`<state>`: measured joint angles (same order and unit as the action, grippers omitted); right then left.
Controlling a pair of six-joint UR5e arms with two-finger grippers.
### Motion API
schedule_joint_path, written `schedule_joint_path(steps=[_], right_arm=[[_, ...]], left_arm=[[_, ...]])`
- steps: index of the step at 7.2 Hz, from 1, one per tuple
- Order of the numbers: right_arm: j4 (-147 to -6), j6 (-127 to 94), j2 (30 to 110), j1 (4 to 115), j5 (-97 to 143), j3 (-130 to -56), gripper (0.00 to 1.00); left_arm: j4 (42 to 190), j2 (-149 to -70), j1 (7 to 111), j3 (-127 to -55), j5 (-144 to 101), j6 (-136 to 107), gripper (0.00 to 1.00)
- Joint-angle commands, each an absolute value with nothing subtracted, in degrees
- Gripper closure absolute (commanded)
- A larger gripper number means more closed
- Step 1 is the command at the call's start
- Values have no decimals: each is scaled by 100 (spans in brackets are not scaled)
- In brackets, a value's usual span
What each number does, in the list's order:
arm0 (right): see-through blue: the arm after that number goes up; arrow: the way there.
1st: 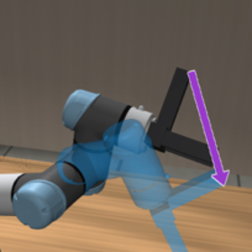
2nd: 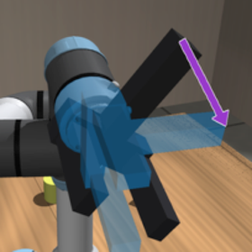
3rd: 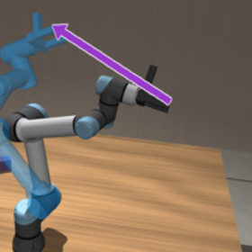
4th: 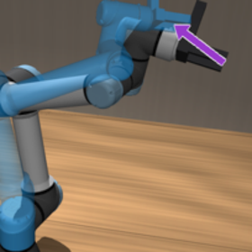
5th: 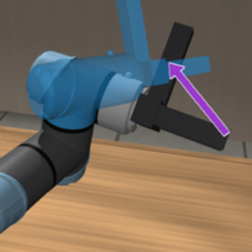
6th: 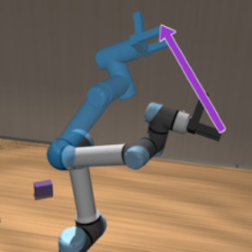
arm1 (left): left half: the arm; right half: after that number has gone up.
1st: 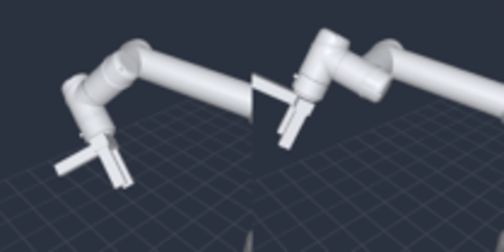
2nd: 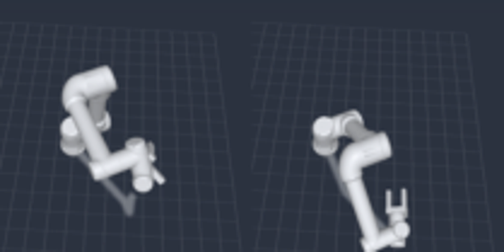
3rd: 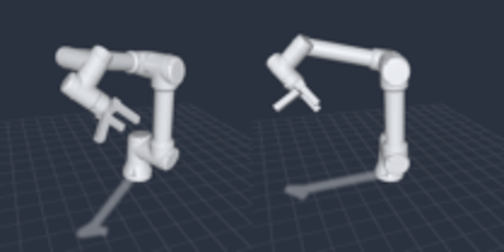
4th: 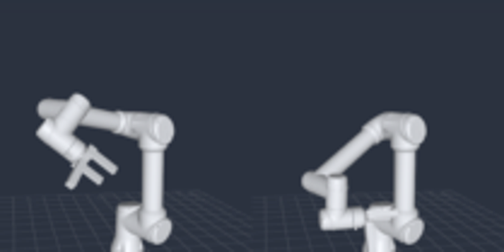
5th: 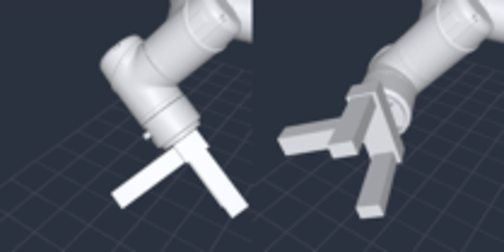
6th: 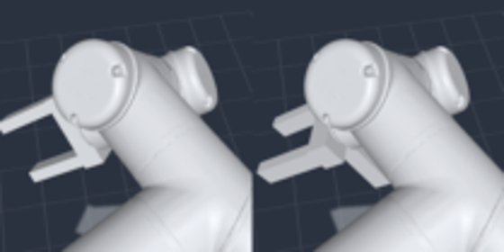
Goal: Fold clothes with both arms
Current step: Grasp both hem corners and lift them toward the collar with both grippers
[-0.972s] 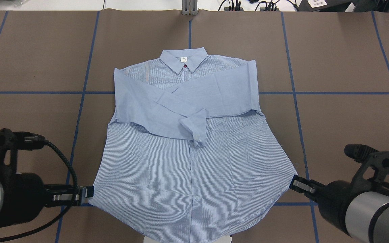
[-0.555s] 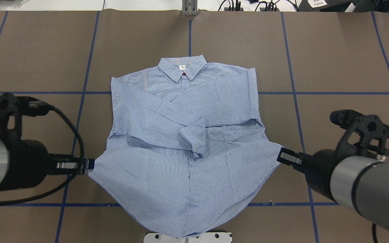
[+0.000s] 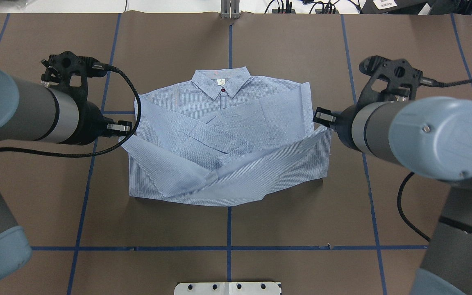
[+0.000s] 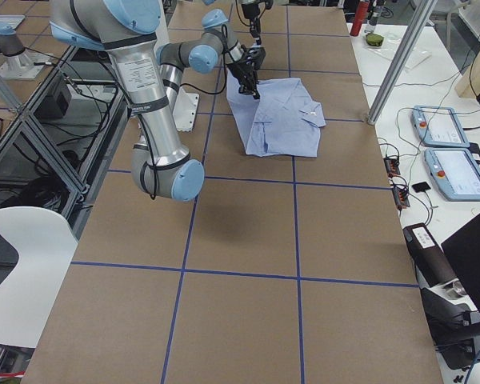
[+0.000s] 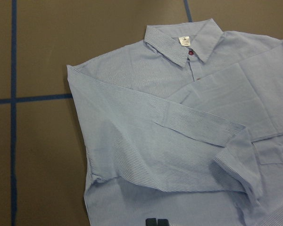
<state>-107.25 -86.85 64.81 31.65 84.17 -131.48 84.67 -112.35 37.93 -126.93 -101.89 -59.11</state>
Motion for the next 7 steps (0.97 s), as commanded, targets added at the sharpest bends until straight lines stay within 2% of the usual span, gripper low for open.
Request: schedule_joint_path(steps=[1,2,3,7], right_arm=[[-9516,-8264,6329,3900,8709,-11741,100],[-8988,-8244,6128,4059,8736,-11177,100],[-8817,-8218,6004,4182,8841,-10945,100],[-7501,-8139,5994,4437,9086,-9856,100]], left_arm=[[8708,-11494,4104,-11983,-10047,-5661,100],[8736,-11818,4113,-11666,-10037,-5660,100],[8780,-12047,4122,-11367,-10037,-5660,100],[10132,-12076,4324,-10145,-10037,-5486,100]])
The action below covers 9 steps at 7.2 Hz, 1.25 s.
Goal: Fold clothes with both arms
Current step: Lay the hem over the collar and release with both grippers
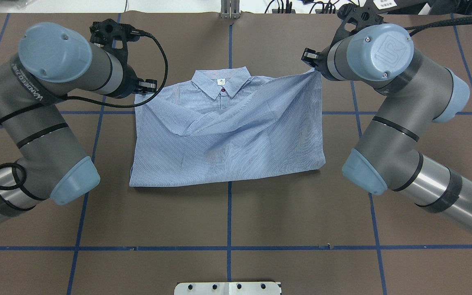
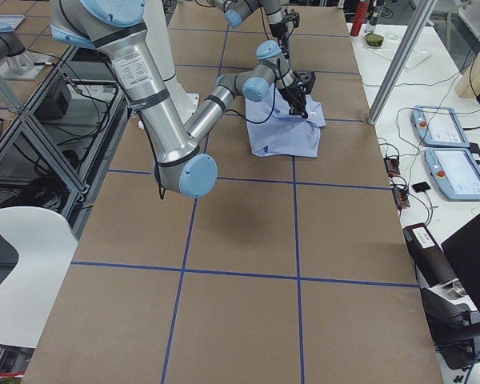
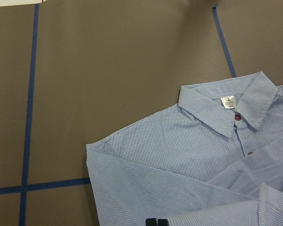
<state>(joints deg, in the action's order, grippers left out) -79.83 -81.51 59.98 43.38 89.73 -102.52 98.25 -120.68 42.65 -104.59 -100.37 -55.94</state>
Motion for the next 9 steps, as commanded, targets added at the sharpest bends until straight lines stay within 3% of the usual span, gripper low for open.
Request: schedule_joint_path(steps=[1,4,9], right_arm=[[-7297,-7973,6003,4534,9253,-9487,100],[-6908,-7892,6003,4579,9264,-9044,100],[-6908,-7919,5985,4535,9281,-9044,99]], left_arm=[[10464,-12094,4333,-9829,-10037,-5450,100],[11458,-12111,4342,-8862,-10037,-5071,100],[11531,-12111,4745,-8824,-10099,-4395,100]])
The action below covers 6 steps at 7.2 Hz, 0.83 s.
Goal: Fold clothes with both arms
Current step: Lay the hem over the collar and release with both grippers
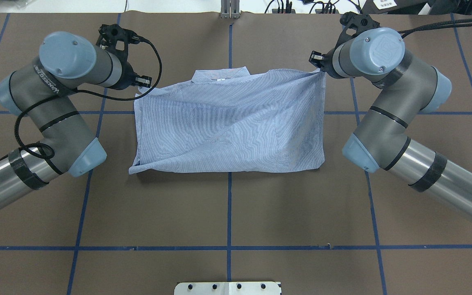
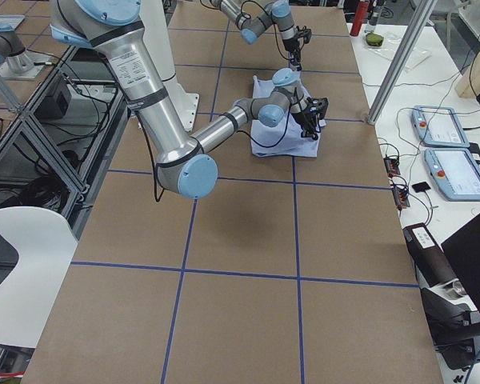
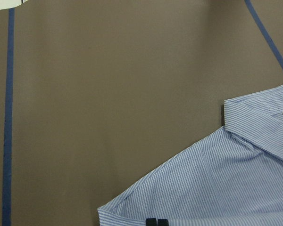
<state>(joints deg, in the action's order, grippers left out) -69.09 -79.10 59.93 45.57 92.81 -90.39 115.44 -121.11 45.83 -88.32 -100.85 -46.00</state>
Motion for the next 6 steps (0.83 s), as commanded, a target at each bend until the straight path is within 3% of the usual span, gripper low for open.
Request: schedule_joint_path(steps=[1,2,3,4,6], right_arm=[[-6900,-7928,5968,4518,9281,-9061,99],[-6899,-7919,5968,4509,9281,-9062,98],[-6908,-7893,5976,4491,9273,-9044,41],[-6908,-7884,5968,4448,9238,-9044,0],[-6961,-7552,5784,4595,9647,-9044,0]], left_arm=[[11540,-12111,4755,-8789,-10090,-4395,100],[11531,-12111,4764,-8772,-10081,-4395,100],[11549,-12111,4764,-8745,-10081,-4395,94],[11566,-12103,4764,-8754,-10090,-4325,1],[11558,-12085,4938,-8859,-10612,-3887,0]])
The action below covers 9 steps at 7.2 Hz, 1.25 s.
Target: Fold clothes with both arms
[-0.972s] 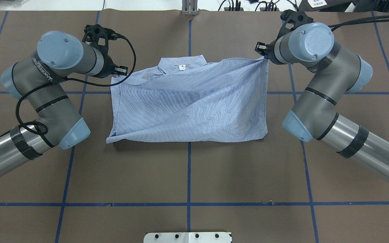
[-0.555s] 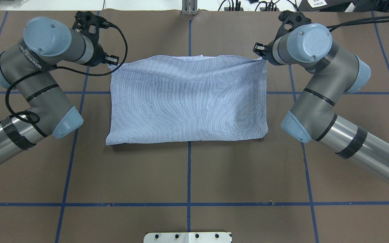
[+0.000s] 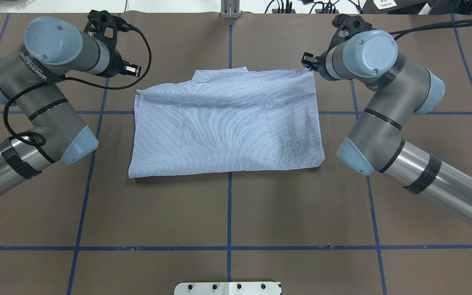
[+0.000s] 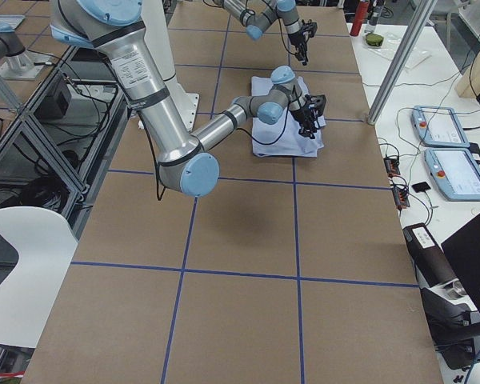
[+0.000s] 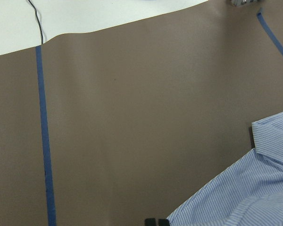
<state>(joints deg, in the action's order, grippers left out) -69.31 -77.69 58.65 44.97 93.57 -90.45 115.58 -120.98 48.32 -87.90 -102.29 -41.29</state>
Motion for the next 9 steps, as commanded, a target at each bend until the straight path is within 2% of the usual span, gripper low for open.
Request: schedule_joint_path(steps=[1,3,5,9], right_arm=[[-6926,-7332,5818,4658,10016,-9096,0],[-6908,-7321,5897,4667,10011,-9167,0],[-6891,-7321,5897,4667,10011,-9245,0],[-6891,-7330,5915,4667,9993,-9272,0]], left_arm=[[11558,-11911,4948,-9129,-10817,-3841,0],[11915,-10956,4826,-10076,-10941,-4268,0],[13412,-9849,4125,-10310,-10873,-5207,0],[13729,-9765,2884,-10187,-9897,-6538,4]])
